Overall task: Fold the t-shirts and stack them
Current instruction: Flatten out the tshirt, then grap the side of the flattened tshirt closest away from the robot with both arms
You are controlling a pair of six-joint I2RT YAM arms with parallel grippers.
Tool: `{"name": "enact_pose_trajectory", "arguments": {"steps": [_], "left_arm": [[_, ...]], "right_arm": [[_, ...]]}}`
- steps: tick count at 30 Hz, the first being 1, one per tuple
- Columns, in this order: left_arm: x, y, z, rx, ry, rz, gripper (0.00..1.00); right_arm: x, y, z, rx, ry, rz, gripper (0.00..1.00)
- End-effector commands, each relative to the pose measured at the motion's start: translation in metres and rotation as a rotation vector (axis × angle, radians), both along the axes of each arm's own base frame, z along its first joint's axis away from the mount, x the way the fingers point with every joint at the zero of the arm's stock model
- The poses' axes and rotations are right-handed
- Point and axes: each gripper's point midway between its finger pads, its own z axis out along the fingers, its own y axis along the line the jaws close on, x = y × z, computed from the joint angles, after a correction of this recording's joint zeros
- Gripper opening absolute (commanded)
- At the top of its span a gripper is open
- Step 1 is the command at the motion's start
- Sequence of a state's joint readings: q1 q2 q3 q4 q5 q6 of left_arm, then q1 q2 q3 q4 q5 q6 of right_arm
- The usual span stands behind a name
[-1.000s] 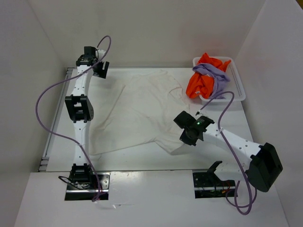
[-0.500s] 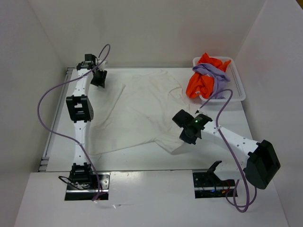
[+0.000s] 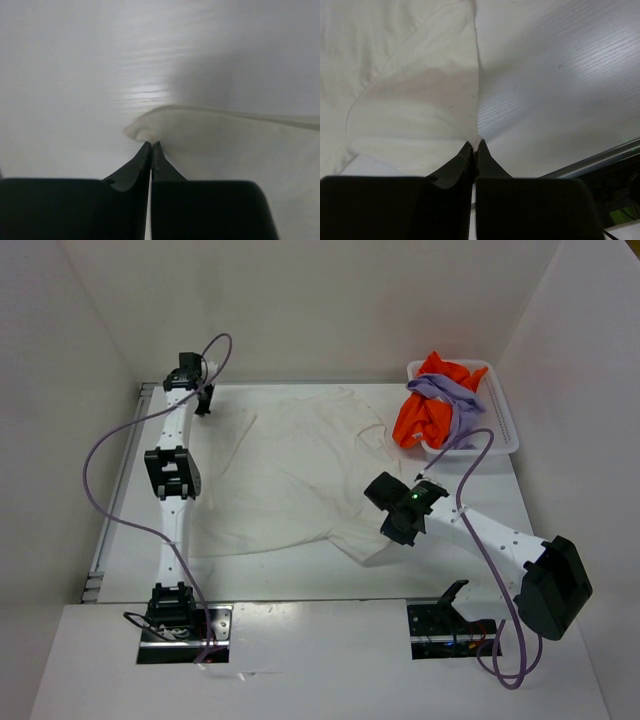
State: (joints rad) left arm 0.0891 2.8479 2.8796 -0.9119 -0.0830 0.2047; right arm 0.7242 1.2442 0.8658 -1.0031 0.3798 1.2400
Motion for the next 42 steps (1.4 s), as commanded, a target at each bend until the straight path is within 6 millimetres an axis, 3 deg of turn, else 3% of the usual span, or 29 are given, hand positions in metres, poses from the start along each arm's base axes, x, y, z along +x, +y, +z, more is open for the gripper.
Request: {"name": "enact_pose_trajectory", "arguments": {"steps": [1,4,6,7,8,10,11,13,14,16,17,18,19,21,22,24,25,26,27,28,29,31,33,35,36,39,40,42], "left_arm": [[0.016,0.081,0.033,0.164,-0.15,0.218,0.0],[0.021,0.099,0.056,0.199,-0.212,0.232,0.04],[0.028,0.095,0.075,0.192,-0.265,0.185,0.22],[0.026,0.086,0.075,0.164,-0.253,0.144,0.57],[0.025,0.079,0.07,0.16,-0.234,0.131,0.74],[0.014,0.067,0.071,0.139,-0.187,0.105,0.88],[0.01,0.065,0.09,0.132,-0.199,0.098,0.89],[-0.013,0.067,0.092,0.108,-0.121,0.106,0.89],[-0.023,0.068,0.112,0.074,-0.127,0.093,0.92],[-0.054,0.075,0.126,0.038,-0.056,0.046,0.95],[-0.07,0.065,0.15,-0.026,-0.061,-0.012,0.97],[-0.078,0.075,0.165,-0.046,-0.079,-0.015,0.97],[-0.09,0.071,0.207,-0.05,-0.146,-0.055,0.97],[-0.108,0.065,0.24,-0.028,-0.171,-0.095,0.97],[-0.134,0.057,0.257,-0.001,-0.144,-0.155,0.97],[-0.157,0.033,0.269,-0.017,-0.133,-0.235,0.98],[-0.187,0.009,0.309,0.015,-0.205,-0.28,0.98],[-0.198,0.003,0.261,0.016,-0.1,-0.292,0.99],[-0.214,-0.005,0.25,0.047,-0.084,-0.304,0.99],[-0.243,-0.024,0.268,0.104,-0.15,-0.337,0.99],[-0.265,-0.022,0.21,0.119,-0.032,-0.322,0.99],[-0.299,-0.025,0.185,0.096,0.033,-0.291,0.99],[-0.339,-0.035,0.139,-0.008,0.164,-0.275,0.99],[-0.365,-0.033,0.116,0.024,0.226,-0.263,0.99],[-0.39,-0.03,0.097,0.047,0.271,-0.269,0.99],[-0.421,-0.012,0.081,0.204,0.316,-0.348,0.99],[-0.435,-0.008,0.064,0.233,0.361,-0.377,0.99],[-0.436,0.002,0.059,0.322,0.36,-0.434,0.99]], "right_arm": [[0.0,-0.006,0.014,-0.012,-0.035,-0.037,0.0],[0.001,-0.001,0.014,0.009,-0.031,-0.025,0.0],[0.005,0.007,0.012,0.038,-0.045,0.002,0.0],[0.006,0.011,0.01,0.043,-0.037,0.037,0.0],[0.008,0.016,0.011,0.057,-0.041,0.057,0.0],[0.022,0.028,0.018,0.075,-0.083,0.107,0.0],[0.025,0.03,0.019,0.078,-0.096,0.125,0.0],[0.04,0.042,0.026,0.098,-0.141,0.162,0.0],[0.042,0.043,0.027,0.09,-0.151,0.196,0.0],[0.053,0.05,0.03,0.084,-0.175,0.222,0.0],[0.056,0.052,0.031,0.073,-0.181,0.253,0.0],[0.061,0.052,0.03,0.054,-0.188,0.261,0.0],[0.071,0.054,0.039,0.054,-0.228,0.278,0.0],[0.082,0.058,0.043,0.055,-0.255,0.295,0.0],[0.094,0.062,0.049,0.06,-0.294,0.291,0.0],[0.102,0.068,0.057,0.072,-0.333,0.308,0.0],[0.105,0.069,0.059,0.072,-0.345,0.319,0.0],[0.11,0.07,0.062,0.083,-0.367,0.308,0.0],[0.112,0.071,0.064,0.088,-0.375,0.307,0.0],[0.114,0.072,0.065,0.093,-0.384,0.306,0.0],[0.112,0.073,0.066,0.107,-0.389,0.311,0.0],[0.111,0.075,0.064,0.117,-0.387,0.316,0.0],[0.112,0.079,0.065,0.133,-0.39,0.322,0.0],[0.11,0.08,0.061,0.142,-0.384,0.329,0.0],[0.107,0.078,0.056,0.135,-0.372,0.329,0.0],[0.111,0.077,0.06,0.14,-0.402,0.3,0.0],[0.112,0.076,0.061,0.139,-0.416,0.294,0.0],[0.114,0.077,0.063,0.146,-0.427,0.293,0.0]]}}
